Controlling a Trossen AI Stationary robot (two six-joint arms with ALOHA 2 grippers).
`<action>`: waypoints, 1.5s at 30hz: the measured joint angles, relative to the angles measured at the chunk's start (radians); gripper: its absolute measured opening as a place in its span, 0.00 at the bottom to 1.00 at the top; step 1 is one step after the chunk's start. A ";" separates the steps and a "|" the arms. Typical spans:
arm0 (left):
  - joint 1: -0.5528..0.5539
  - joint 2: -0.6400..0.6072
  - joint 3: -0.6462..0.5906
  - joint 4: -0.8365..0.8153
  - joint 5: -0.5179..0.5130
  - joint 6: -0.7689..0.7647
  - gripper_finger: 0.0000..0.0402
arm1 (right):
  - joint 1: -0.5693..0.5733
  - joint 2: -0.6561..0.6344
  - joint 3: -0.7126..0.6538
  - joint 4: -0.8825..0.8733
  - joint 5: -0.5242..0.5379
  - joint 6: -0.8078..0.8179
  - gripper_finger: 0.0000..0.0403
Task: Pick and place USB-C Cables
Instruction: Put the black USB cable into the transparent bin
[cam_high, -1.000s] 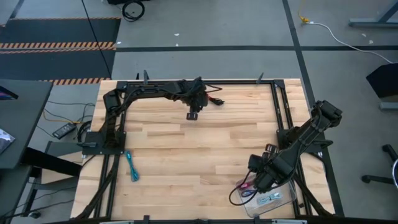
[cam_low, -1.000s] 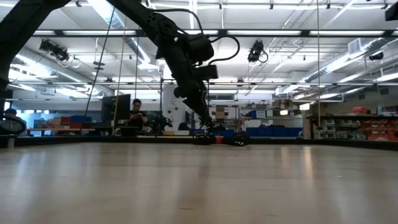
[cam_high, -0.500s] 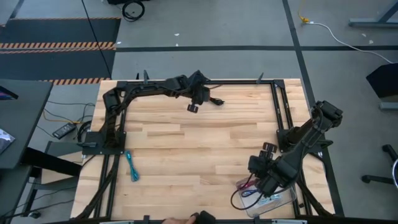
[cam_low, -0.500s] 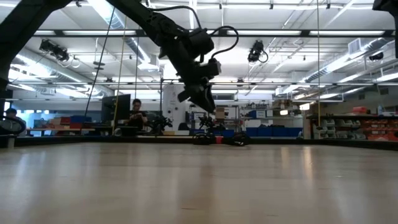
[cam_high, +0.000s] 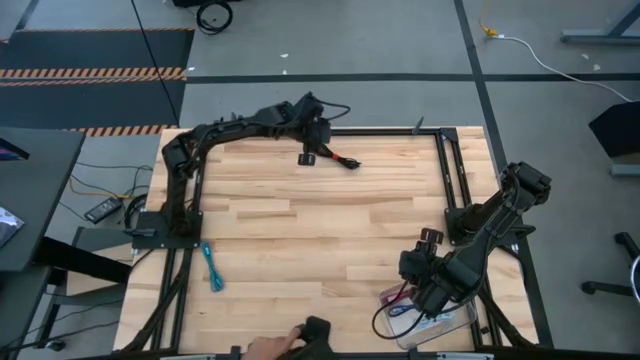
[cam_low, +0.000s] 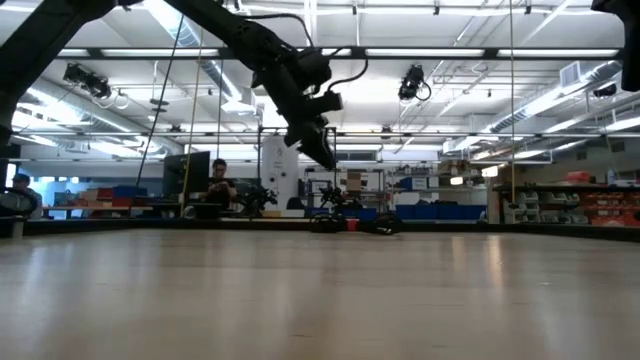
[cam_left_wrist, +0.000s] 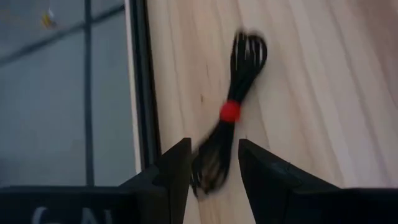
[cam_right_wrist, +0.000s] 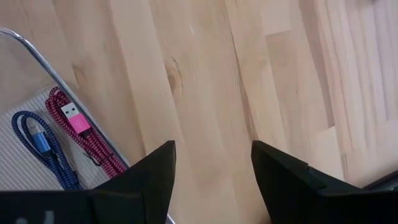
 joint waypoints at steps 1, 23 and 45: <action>0.013 0.001 0.000 -0.027 -0.006 0.000 0.35 | 0.000 0.000 0.000 0.003 0.000 0.000 0.54; 0.065 0.167 -0.001 0.018 -0.016 0.064 0.35 | -0.001 0.000 0.000 0.042 0.000 0.052 0.54; 0.060 0.216 0.000 0.029 -0.089 0.076 0.03 | -0.003 0.000 0.000 0.099 -0.009 0.080 0.54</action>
